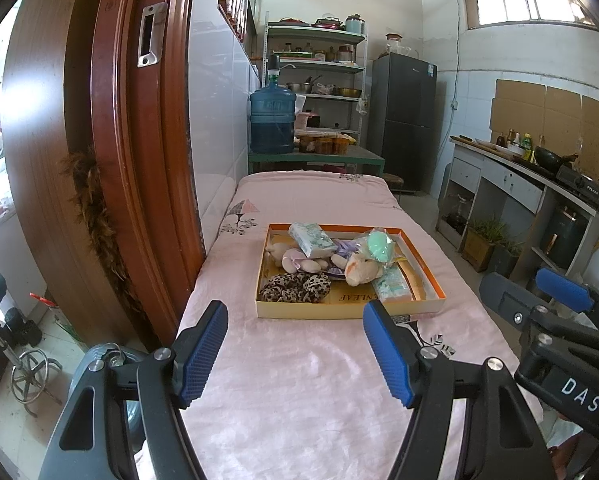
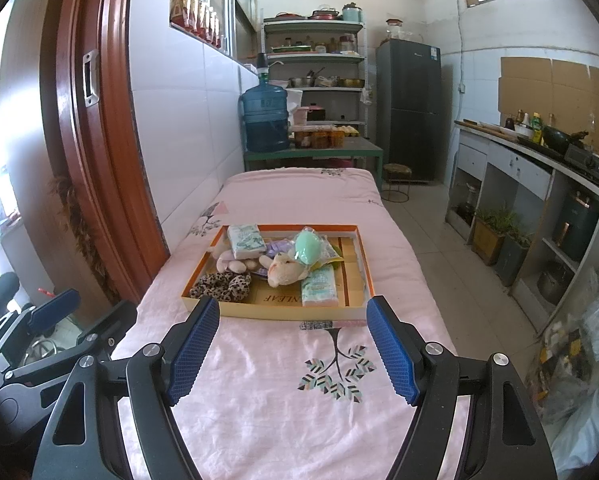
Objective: Organize soft objects
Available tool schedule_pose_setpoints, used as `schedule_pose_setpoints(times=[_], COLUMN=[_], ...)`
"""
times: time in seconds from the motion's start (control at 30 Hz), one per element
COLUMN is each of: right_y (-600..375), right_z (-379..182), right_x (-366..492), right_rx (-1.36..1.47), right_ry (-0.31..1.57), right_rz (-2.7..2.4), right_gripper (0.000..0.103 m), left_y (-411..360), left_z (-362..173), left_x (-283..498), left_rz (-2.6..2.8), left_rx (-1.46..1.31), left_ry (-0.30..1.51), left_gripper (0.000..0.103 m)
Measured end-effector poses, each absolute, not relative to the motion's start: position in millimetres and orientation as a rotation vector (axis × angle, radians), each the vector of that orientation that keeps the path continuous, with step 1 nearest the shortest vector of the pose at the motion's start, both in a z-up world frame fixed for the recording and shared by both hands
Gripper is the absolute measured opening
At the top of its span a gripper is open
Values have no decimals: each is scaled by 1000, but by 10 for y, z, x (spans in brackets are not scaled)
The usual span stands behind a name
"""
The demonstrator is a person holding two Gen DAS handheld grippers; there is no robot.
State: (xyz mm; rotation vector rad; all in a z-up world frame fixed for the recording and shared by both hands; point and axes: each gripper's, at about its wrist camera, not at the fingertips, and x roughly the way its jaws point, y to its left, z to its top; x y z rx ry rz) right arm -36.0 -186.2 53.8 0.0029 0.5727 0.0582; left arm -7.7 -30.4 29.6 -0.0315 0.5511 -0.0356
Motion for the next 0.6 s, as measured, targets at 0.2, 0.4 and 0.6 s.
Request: schedule_pose_setpoints(times=[0.2, 0.4, 0.6], right_y=[-1862, -1863, -1869], right_z=[537, 538, 530], right_x=[-360, -361, -359], right_rx=[3, 3, 6], right_ry=[573, 571, 571], right_rz=[58, 58, 56], right_gripper=[77, 77, 77], left_y=[-306, -310, -321], left_z=[292, 284, 267], left_x=[-78, -83, -109], left_rz=[-38, -41, -24], left_rx=[-31, -32, -17], left_ry=[552, 549, 527], left_gripper=[70, 70, 70])
